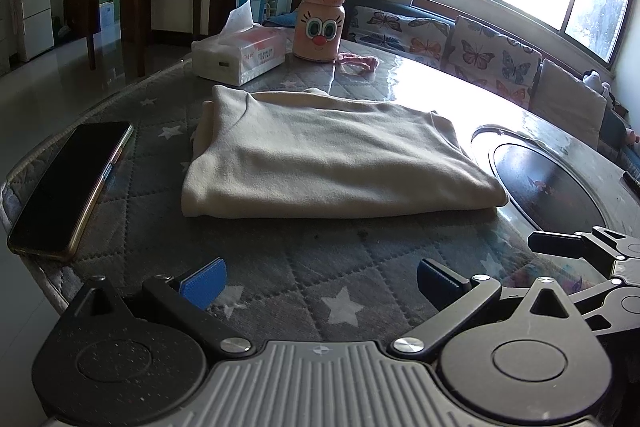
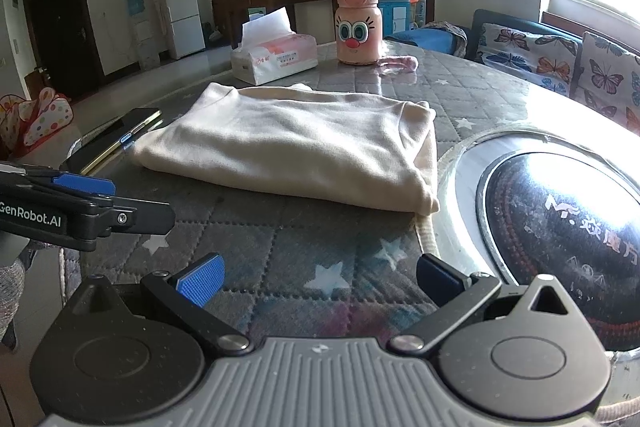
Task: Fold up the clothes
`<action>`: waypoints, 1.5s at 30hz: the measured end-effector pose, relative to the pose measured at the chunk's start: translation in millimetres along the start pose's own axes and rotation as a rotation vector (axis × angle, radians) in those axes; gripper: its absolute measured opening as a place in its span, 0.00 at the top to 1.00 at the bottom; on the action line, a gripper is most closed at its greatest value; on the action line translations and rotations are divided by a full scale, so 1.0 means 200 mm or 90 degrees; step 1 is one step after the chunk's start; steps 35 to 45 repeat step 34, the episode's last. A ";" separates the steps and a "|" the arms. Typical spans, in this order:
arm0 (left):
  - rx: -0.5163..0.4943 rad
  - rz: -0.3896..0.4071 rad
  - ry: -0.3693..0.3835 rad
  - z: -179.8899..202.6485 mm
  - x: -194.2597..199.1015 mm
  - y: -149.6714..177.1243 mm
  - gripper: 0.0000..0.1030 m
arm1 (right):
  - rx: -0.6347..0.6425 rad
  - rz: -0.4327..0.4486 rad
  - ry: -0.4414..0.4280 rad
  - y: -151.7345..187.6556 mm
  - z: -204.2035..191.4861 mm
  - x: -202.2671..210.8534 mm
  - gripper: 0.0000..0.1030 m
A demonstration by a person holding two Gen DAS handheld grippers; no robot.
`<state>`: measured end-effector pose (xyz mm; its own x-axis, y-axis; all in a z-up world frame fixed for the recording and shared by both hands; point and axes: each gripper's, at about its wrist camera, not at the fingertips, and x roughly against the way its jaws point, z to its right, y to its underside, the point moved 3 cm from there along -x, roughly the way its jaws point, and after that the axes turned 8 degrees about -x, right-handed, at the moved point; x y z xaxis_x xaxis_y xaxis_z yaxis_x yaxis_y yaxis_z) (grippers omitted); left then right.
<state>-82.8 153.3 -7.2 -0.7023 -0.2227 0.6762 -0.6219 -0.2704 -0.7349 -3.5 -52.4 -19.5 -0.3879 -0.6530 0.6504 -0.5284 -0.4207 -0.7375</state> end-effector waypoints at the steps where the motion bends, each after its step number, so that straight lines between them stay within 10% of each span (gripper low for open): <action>1: 0.000 -0.001 0.000 0.00 0.00 0.00 0.00 | 0.000 0.000 0.000 0.00 0.00 0.00 0.00; 45: -0.007 -0.005 -0.014 -0.01 -0.05 -0.02 0.00 | -0.012 -0.003 0.012 -0.01 -0.01 -0.05 0.00</action>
